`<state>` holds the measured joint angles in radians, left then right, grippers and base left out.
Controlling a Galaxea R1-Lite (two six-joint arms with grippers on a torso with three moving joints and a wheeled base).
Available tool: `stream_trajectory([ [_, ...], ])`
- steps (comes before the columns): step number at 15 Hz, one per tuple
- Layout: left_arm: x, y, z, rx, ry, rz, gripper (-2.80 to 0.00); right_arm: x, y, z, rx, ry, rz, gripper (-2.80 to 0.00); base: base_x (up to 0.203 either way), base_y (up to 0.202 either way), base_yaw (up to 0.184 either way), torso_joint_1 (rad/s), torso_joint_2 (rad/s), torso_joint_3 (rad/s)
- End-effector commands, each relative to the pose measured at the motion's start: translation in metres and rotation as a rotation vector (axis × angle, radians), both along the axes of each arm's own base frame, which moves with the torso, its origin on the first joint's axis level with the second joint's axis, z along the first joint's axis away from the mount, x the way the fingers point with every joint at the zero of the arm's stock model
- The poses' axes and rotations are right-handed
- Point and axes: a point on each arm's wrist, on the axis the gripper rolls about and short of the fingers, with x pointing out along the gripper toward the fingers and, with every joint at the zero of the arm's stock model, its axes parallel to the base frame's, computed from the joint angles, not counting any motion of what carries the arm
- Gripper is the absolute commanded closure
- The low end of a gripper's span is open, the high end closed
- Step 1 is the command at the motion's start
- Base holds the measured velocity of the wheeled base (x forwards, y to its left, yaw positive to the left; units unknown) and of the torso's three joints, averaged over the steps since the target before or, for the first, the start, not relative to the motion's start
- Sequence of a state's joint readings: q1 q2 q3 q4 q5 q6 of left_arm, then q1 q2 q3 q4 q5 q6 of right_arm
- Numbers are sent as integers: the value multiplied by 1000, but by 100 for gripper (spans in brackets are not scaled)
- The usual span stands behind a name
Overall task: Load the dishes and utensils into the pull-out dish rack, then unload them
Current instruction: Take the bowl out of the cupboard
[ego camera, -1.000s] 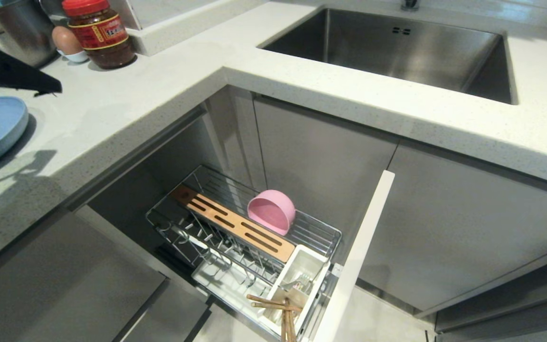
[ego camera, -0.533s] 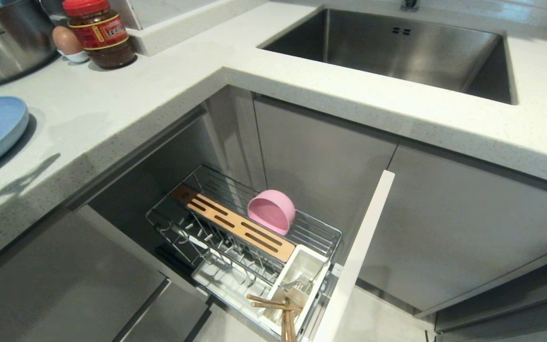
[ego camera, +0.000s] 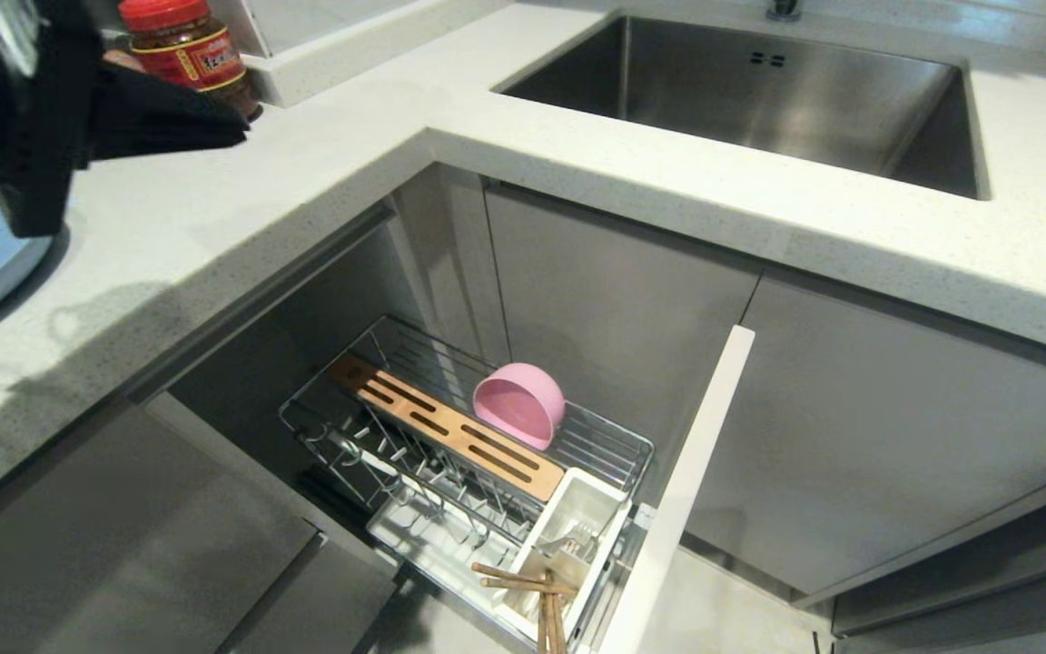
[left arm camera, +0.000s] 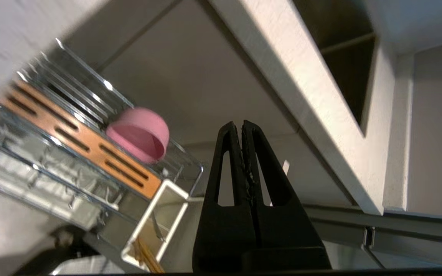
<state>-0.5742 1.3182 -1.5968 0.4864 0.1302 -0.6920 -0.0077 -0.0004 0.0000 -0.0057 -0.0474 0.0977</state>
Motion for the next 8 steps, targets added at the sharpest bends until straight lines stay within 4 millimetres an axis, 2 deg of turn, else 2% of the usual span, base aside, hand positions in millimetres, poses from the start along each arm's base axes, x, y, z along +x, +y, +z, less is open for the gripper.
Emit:
stream_trajectory([
  [1,30,-33,-28,56,121,-29,0,0,0,0,0,-5,0,0,0,0,0,0,0,0],
  [5,62,-79,-72,146,232,-9,0,0,0,0,0,-5,0,0,0,0,0,0,0,0],
  [8,85,-103,-107,209,296,7,0,0,0,0,0,-5,0,0,0,0,0,0,0,0],
])
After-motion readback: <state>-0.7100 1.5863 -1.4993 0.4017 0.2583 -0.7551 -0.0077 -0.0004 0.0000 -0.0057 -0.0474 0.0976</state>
